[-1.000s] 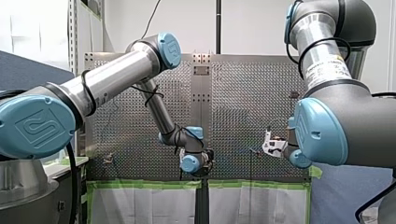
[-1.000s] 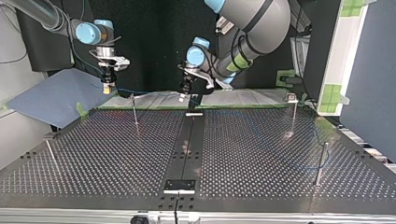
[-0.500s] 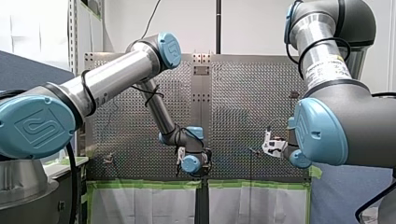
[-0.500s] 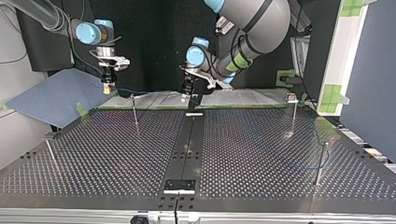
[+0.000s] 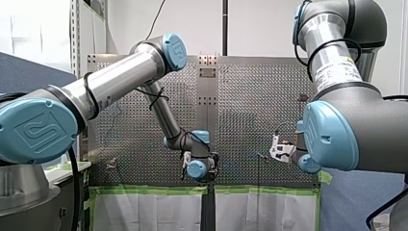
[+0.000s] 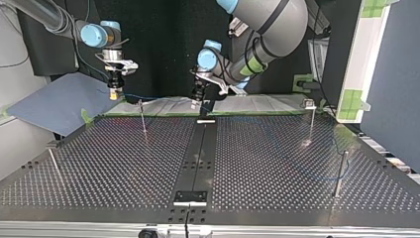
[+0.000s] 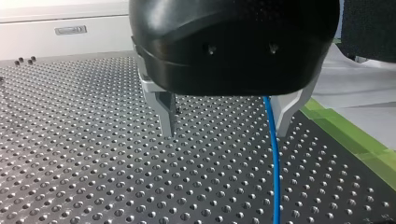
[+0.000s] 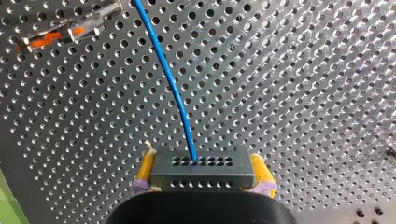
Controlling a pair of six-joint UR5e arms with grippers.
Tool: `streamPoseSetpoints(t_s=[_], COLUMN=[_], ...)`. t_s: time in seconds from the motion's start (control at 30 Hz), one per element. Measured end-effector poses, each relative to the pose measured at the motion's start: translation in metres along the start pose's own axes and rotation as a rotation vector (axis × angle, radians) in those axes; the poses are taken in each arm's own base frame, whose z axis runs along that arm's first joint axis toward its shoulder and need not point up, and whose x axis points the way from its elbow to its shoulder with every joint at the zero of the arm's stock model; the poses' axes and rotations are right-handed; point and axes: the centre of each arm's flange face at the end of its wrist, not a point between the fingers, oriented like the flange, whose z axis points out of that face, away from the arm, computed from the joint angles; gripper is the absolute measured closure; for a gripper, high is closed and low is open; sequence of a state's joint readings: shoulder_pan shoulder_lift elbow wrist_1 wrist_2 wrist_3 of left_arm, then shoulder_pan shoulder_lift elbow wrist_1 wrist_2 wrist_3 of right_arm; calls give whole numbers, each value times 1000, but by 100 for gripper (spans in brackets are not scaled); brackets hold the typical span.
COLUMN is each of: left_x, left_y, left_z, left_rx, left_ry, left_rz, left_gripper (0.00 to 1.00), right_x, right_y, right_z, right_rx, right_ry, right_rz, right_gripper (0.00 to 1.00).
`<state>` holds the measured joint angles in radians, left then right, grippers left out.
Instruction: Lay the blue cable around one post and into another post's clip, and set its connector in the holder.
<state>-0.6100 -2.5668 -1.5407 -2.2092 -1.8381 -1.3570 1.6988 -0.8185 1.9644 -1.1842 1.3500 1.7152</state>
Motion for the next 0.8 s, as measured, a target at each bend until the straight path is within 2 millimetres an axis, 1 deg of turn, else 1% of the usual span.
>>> streamPoseSetpoints(t_s=[0.37,0.4,0.43,0.47,0.5,0.53,0.57,0.63,0.67,0.7,0.8], left_x=[-1,-1,-1,-1,-1,-1,-1,-1,-1,-1,-1], left_y=[-3,-3,-3,-3,-3,-3,-3,-3,-3,-3,-4], left_z=[0,0,0,0,0,0,0,0,0,0,1], left_rx=[29,33,35,37,37,38,38,38,38,38,39], left_ry=[-7,-8,-8,-8,-8,-8,-8,-10,-11,-12,-14], left_rz=[-19,-26,-29,-32,-34,-35,-36,-37,-37,-38,-39], left_gripper=[0,4,17,17,25,37,37,49,49,55,55], right_x=[0,0,0,0,0,0,0,0,0,0,0], right_y=[0,0,0,0,0,0,0,0,0,0,0], right_z=[0,0,0,0,0,0,0,0,0,0,0], right_rx=[0,0,0,0,0,0,0,1,1,1,1], right_ry=[-1,-1,-1,-1,-2,-2,-2,-2,-2,-2,-2], right_rz=[0,0,0,0,0,0,0,0,0,0,0], right_gripper=[100,100,100,100,100,100,100,100,100,100,100])
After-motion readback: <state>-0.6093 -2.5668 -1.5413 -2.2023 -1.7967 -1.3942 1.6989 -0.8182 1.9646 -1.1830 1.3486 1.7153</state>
